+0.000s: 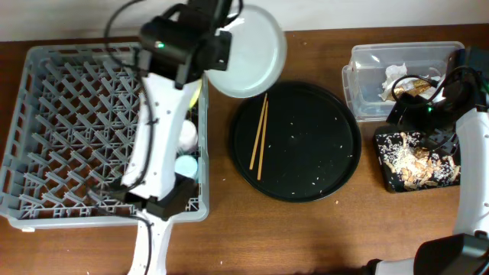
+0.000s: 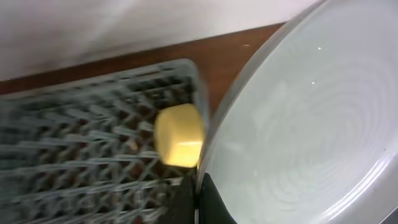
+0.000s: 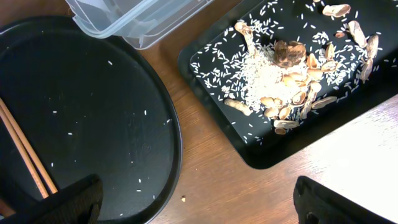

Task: Sort waste into correct bins and load items into the dishwasher rack
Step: 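Grasp the white plate from the round tray with the left gripper, then stand the white plate in the back-left of the rack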

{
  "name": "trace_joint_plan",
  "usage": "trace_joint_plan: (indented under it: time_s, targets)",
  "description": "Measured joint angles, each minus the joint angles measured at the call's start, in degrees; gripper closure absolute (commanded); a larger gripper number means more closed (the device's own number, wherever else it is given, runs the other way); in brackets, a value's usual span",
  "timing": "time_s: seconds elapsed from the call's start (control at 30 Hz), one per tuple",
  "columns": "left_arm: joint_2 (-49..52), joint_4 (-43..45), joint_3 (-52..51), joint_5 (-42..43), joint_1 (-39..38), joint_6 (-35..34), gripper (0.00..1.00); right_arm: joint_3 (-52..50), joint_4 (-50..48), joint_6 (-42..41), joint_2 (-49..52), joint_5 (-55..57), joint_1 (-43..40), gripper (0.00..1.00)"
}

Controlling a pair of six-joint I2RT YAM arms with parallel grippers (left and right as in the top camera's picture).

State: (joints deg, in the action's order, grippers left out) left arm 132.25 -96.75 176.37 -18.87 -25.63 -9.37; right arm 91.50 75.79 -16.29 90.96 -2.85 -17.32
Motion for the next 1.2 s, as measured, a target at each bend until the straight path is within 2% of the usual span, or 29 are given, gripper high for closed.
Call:
trace_joint_plan:
  time_s: [0.07,0.13,0.23,0.27,0.33,0.5,0.6,0.7,0.77,1.07,1.1,1.13,1.17,1.2]
  targets:
    - [-3.7,0.3,-6.4,-3.8,2.2,0.9,0.99,0.0,0.0,0.0,0.0,0.0,0.0,0.02]
    - [-7.1,0.0,-17.9,-7.2,6.4,1.4,0.99,0.0,-0.1,0.0,0.0,0.0,0.0,0.02]
    - [-8.5,0.3,-28.7,-12.5,12.2,-0.8,0.99,0.0,-0.7,0.0,0.0,0.0,0.0,0.02]
    - [-8.9,0.0,-32.3,-16.6,13.3,-1.4,0.99,0.0,-0.9,0.0,0.0,0.0,0.0,0.02]
    - [-8.9,0.0,-35.4,-23.2,13.7,-2.3,0.99,0.0,-1.0,0.0,0.0,0.0,0.0,0.02]
    - [-11.8,0.6,-35.6,-32.4,14.2,-4.8,0.99,0.0,-1.8,0.0,0.0,0.0,0.0,0.02]
    - [-13.4,12.4,-39.4,-35.9,16.8,-5.6,0.99,0.0,-2.2,0.0,0.0,0.0,0.0,0.02]
    - [-13.4,23.6,-48.6,-36.5,17.9,-5.9,0.99,0.0,-2.2,0.0,0.0,0.0,0.0,0.02]
    - [-13.4,27.4,-54.6,-36.4,17.8,-6.1,0.99,0.0,-2.2,0.0,0.0,0.0,0.0,0.02]
    - [-13.4,28.9,-57.7,-29.1,18.1,-6.1,0.98,0.0,-2.2,0.0,0.1,0.0,0.0,0.02]
    - [-13.4,28.9,-57.7,-28.9,18.2,-6.1,0.8,0.0,-2.2,0.0,0.1,0.0,0.0,0.02]
    - [-13.4,28.9,-57.7,-28.9,18.2,-6.1,0.77,0.0,-2.2,0.0,0.1,0.0,0.0,0.02]
    - [-13.4,28.8,-57.7,-28.5,18.2,-6.1,0.77,0.0,-2.2,0.0,0.1,0.0,0.0,0.02]
    - [-13.4,28.8,-57.7,-27.3,18.1,-6.2,0.85,0.0,-2.2,0.0,0.1,0.0,0.0,0.02]
